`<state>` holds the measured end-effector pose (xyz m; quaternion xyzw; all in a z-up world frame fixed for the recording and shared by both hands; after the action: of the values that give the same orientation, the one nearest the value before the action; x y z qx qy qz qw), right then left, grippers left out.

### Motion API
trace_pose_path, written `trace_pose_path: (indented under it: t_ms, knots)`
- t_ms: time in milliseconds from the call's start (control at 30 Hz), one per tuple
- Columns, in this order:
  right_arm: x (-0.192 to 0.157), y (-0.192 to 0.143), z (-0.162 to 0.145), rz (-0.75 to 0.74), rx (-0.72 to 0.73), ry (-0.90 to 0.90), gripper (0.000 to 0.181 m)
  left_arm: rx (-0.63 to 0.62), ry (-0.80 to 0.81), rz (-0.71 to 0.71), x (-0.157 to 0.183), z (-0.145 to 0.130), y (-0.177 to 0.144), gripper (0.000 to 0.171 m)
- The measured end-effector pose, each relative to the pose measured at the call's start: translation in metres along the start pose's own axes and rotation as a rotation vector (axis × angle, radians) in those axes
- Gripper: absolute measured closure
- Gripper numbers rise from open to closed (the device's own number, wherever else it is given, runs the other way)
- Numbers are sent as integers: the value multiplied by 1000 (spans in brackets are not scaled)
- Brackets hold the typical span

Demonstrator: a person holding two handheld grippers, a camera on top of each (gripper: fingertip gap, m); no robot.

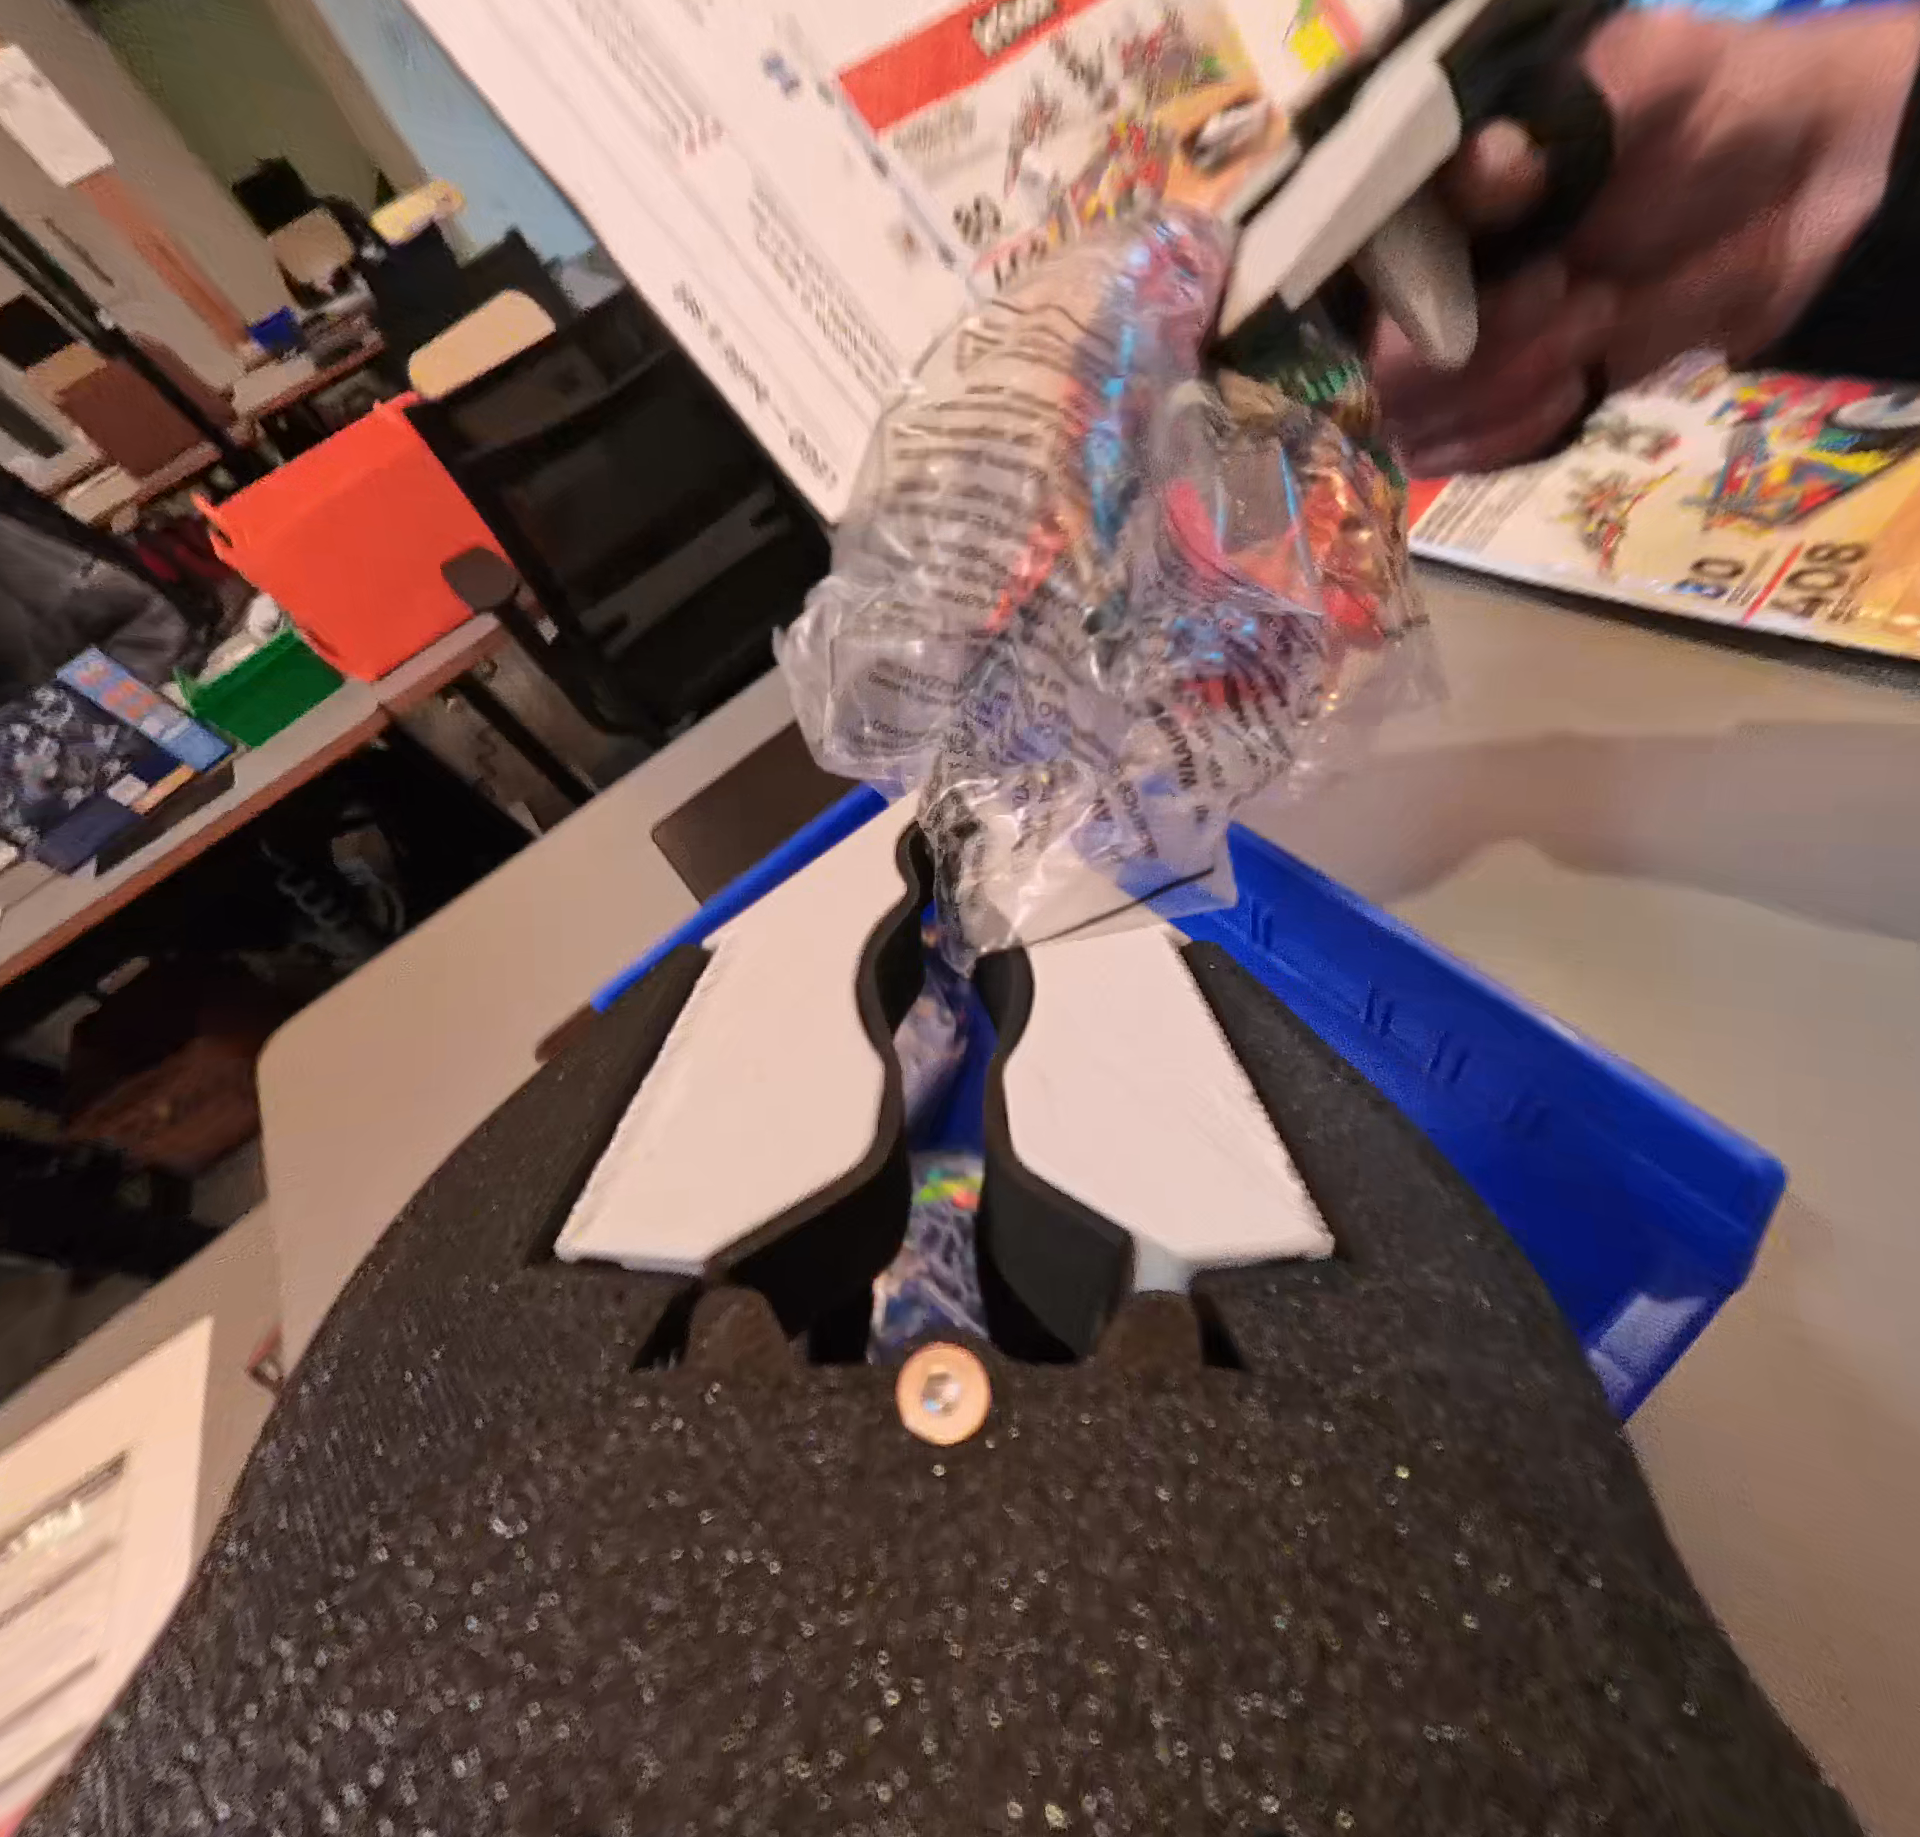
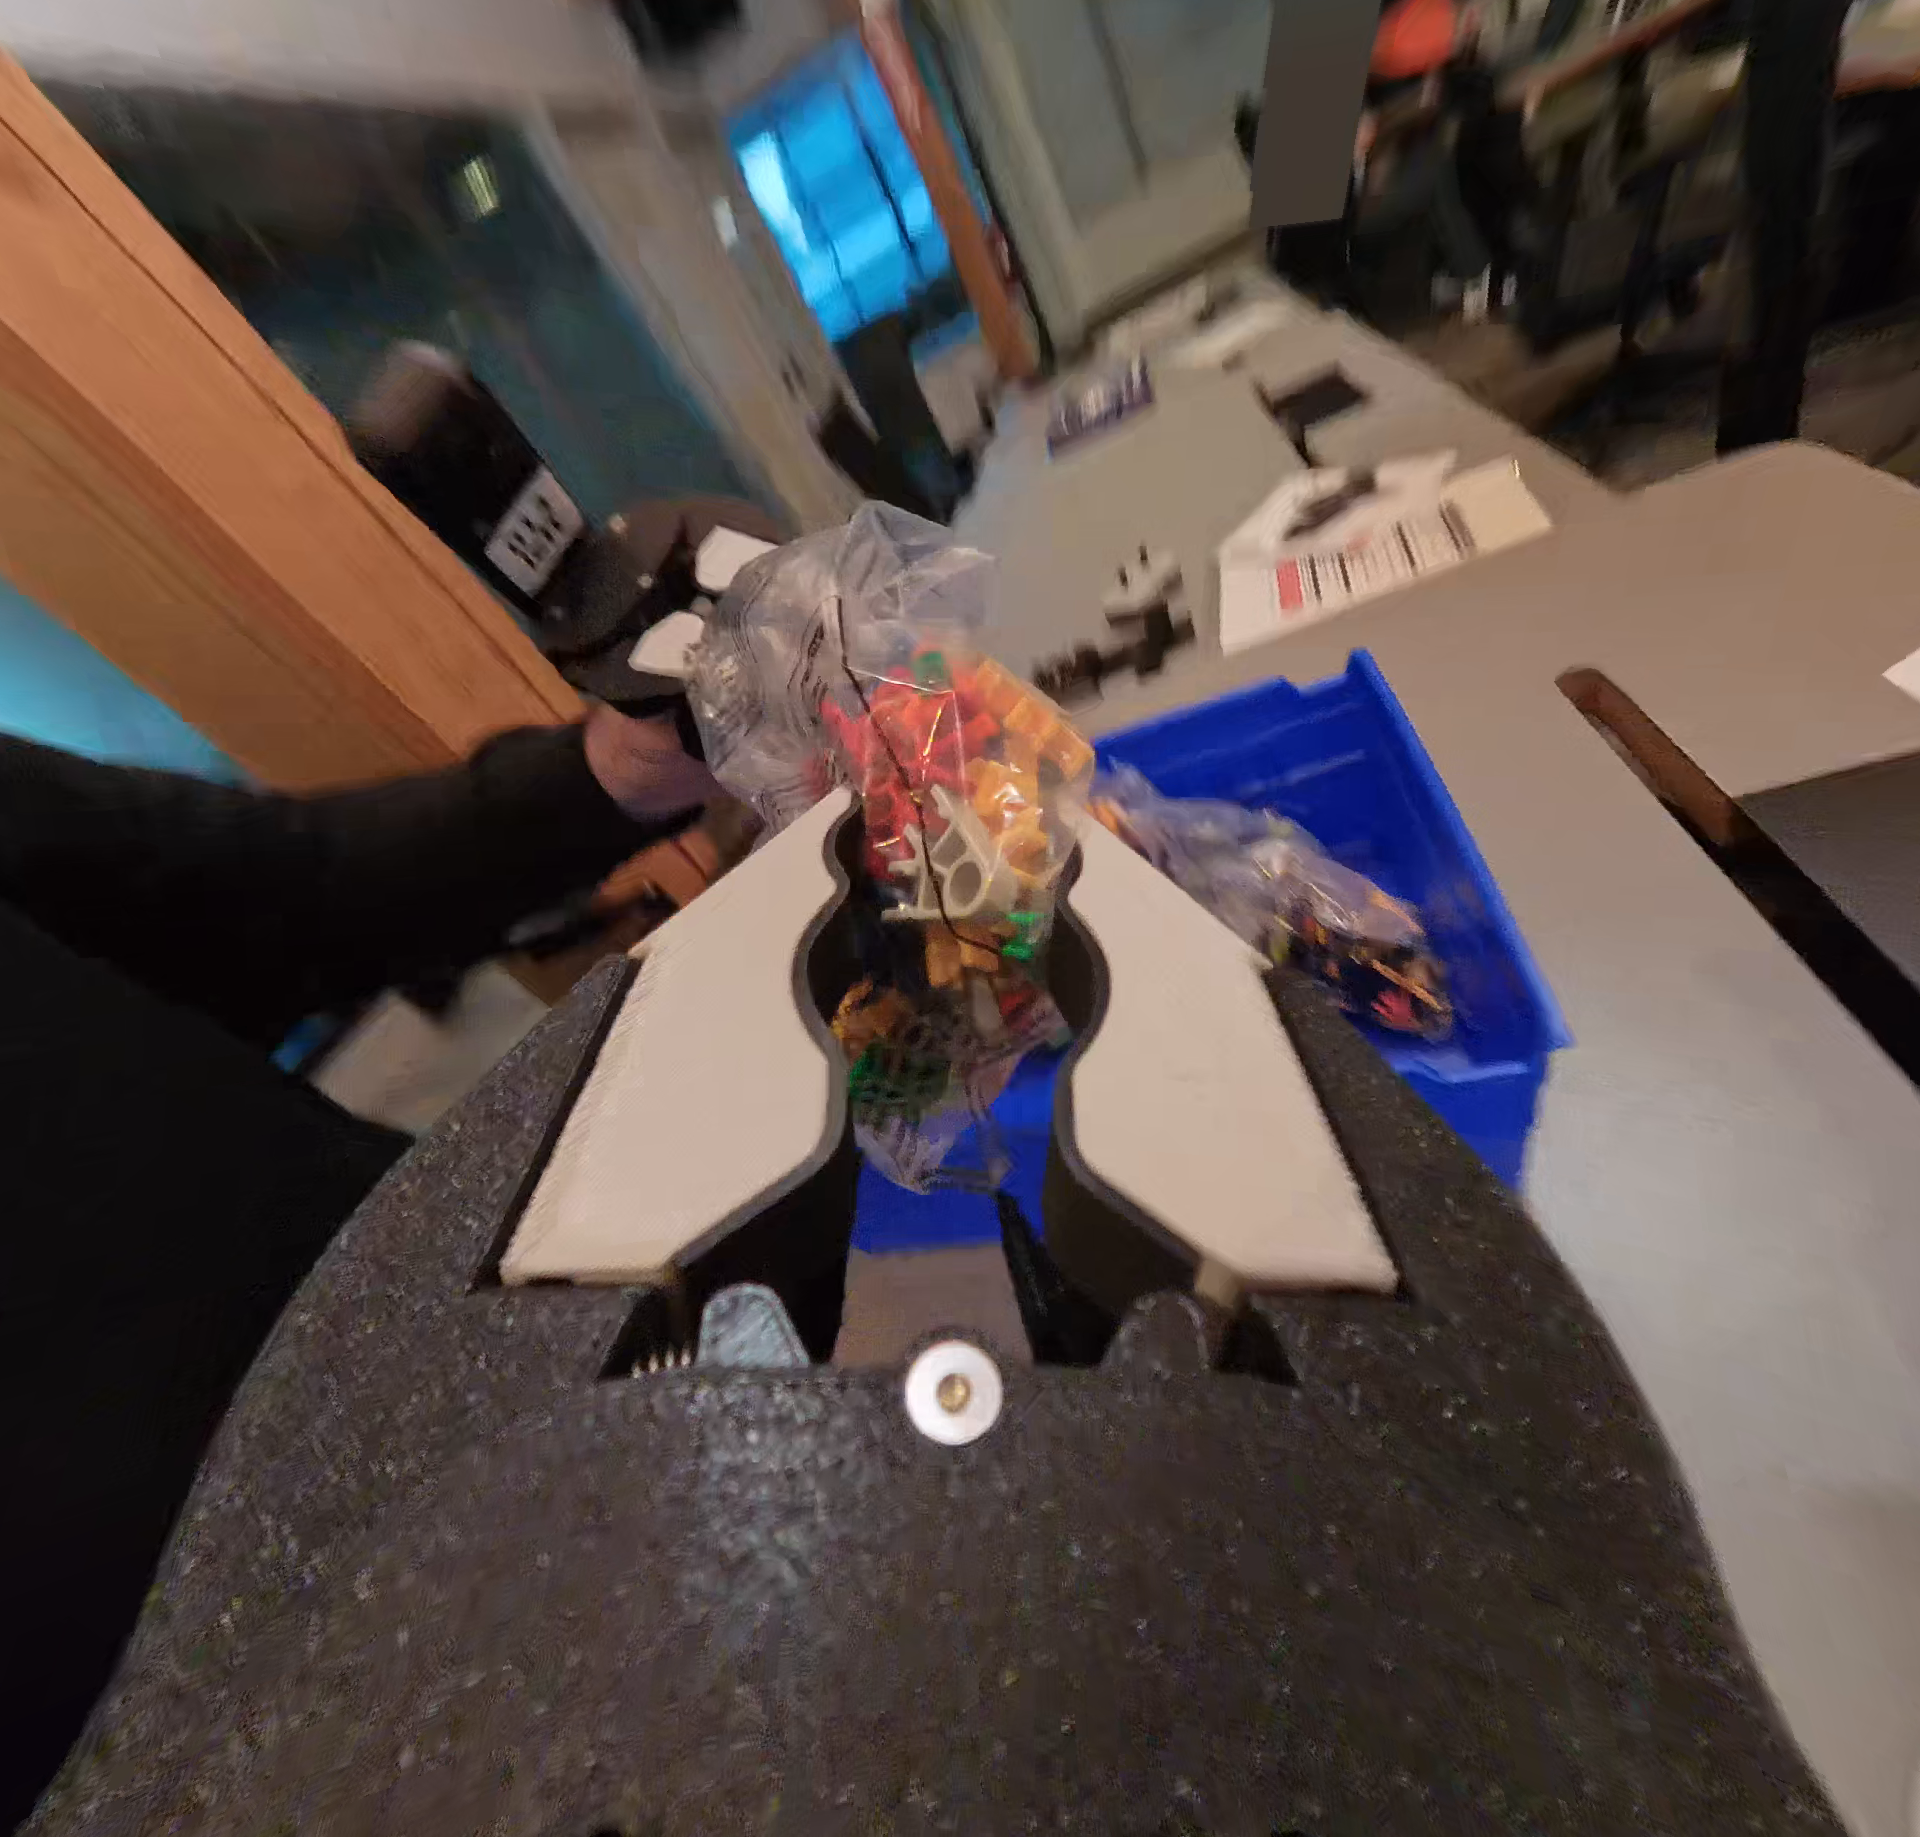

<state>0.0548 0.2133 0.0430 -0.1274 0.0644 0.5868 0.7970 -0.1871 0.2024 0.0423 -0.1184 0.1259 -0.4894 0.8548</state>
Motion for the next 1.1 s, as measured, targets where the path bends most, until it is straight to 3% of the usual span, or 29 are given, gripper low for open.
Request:
trace_pose_path:
  t_ms: [100,200,267,333,433,600,733,867,1000,1100]
  knots:
    - [11,16,-1,32,-254,-66,155,-97,12,77,2,-35,9,171]
    - [17,27,-3,29,-421,-110,158,-170,-24,107,-5,-51,11,144]
    - [19,36,-4,-8,-517,-149,164,-214,-63,71,-11,-56,6,137]
    - [16,45,-4,-3,-577,-179,164,-284,-100,35,-17,-63,2,126]
    - [16,57,-5,-33,-659,-210,165,-326,-133,21,-24,-64,-6,123]
    - [27,54,0,-94,-672,-225,166,-383,-190,20,-42,-75,-18,109]
    - [20,63,4,-95,-763,-316,166,-261,-195,10,-50,-55,-28,110]
    - [13,83,7,-67,-865,-400,166,-221,-80,-66,-32,-16,-4,104]
    - [3,100,12,29,-947,-573,166,-302,14,-126,-15,-3,34,104]
    - [0,111,15,84,-941,-674,165,-416,-44,-218,-8,-19,60,124]
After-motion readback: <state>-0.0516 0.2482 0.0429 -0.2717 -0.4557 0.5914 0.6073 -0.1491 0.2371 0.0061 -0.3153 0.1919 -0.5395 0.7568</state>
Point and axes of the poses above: each gripper's, where its closed fingertips meet, y out along the fingers, z out of its top, x = y × z across the jaws, the point moved 8 cm from there along -y, back along the fingers, and after that the axes turned 12 degrees about -y, right-handed, at the moved point
